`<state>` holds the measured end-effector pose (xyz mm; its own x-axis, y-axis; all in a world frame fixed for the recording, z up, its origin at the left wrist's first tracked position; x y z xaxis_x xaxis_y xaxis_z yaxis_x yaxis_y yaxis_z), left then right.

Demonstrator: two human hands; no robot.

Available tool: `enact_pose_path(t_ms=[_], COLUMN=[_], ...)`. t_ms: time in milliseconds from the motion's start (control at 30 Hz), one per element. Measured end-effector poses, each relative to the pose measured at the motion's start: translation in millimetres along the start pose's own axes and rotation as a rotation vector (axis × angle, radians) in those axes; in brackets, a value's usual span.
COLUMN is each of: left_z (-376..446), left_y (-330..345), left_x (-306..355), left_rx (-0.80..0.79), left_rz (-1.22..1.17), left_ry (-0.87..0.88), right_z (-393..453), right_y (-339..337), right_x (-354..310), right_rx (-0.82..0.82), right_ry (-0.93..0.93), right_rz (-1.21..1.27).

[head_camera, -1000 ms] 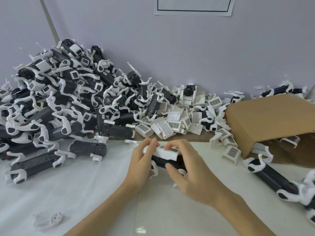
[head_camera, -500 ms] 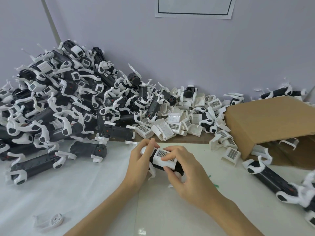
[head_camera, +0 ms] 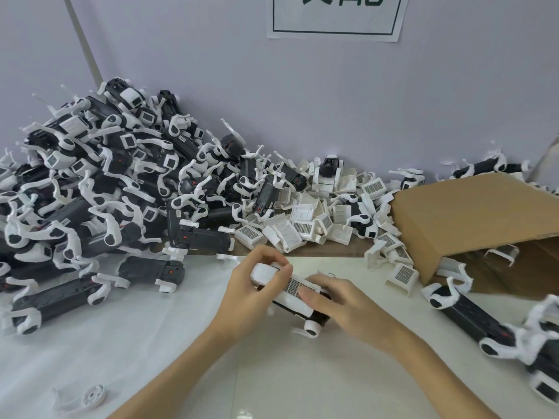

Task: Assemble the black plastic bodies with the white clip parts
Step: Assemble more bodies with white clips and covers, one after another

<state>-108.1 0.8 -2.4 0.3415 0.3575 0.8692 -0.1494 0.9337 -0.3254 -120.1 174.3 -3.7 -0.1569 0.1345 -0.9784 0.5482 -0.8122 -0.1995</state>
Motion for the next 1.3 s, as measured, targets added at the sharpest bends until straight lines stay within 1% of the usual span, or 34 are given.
enact_pose_path(t_ms=[33,100,133,167,200,267,300,367,433,533,600,700,800,833,867,900,933,967,1033,1100,1133,1167,1233,1300], left_z=[0,1,1,2,2,0,-2,-4,-4,-2,-3,-5,-2,-1,-1,-2,-3,-5,-9,-10,-10,-10,-10,-9], left_y=[0,-1,-4,-6,-8,-6,-4,-1,1,2,4,4,0,-1,-2,-2,-1,-1,-1,1,2,4,8,12], left_x=[2,5,7,8,9,9,7,1,-6,-11,-10,-5,-4,-5,-6,-7,-7,-4,5,15,17,18,17,13], left_rx=[-0.019,-0.008,0.022,0.055,0.072,0.041,0.009,-0.036,-0.053,-0.066,-0.072,-0.036,-0.019,0.003,0.030,0.053,0.067,0.083,0.079,0.024,-0.003,-0.027,-0.069,-0.058], left_rz=[0.014,0.074,0.116,0.164,0.211,0.275,0.290,0.311,0.320,0.336,0.332,0.340,0.257,0.188,0.112,0.068,0.074,0.143,0.325,0.420,0.409,0.371,0.231,0.163], left_ry=[0.019,0.059,0.074,0.095,0.131,0.208,0.223,0.208,0.176,0.129,0.127,0.134,0.072,0.024,-0.038,-0.093,-0.105,-0.058,0.128,0.325,0.381,0.407,0.355,0.273], right_z=[-1,-1,-1,0,-1,-4,-7,-8,-8,-6,-6,-5,-6,-6,-6,-6,-6,-6,-8,-7,-5,-4,-2,-1], right_y=[-2,-2,-3,-4,-6,-8,-8,-9,-8,-8,-9,-10,-7,-7,-7,-7,-7,-9,-14,-22,-25,-26,-23,-18], right_x=[1,-1,-2,-4,-7,-11,-14,-11,-6,-1,1,3,2,1,0,0,-2,-5,-9,-7,-4,0,5,6], right_rx=[-0.038,-0.034,0.015,0.091,0.180,0.339,0.383,0.397,0.367,0.336,0.337,0.348,0.320,0.311,0.313,0.315,0.332,0.372,0.441,0.481,0.482,0.466,0.398,0.310], right_ry=[0.026,0.011,-0.038,-0.117,-0.204,-0.369,-0.435,-0.499,-0.503,-0.422,-0.391,-0.344,-0.351,-0.355,-0.349,-0.332,-0.328,-0.338,-0.339,-0.236,-0.154,-0.072,0.039,0.059], right_rz=[0.044,0.192,0.238,0.214,0.113,-0.207,-0.362,-0.536,-0.590,-0.553,-0.557,-0.553,-0.560,-0.504,-0.384,-0.242,-0.148,-0.114,-0.060,0.118,0.204,0.255,0.274,0.301])
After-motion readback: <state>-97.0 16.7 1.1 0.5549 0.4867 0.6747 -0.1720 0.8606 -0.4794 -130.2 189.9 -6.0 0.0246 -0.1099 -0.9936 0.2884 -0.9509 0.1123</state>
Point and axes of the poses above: each hand's wrist, its own z-axis towards the middle knuckle, its own y-axis out of the palm, x = y × z, the point moved 6 cm from there along z, towards the middle knuckle, and after that the axes turned 12 degrees about z, right-handed, at the moved point
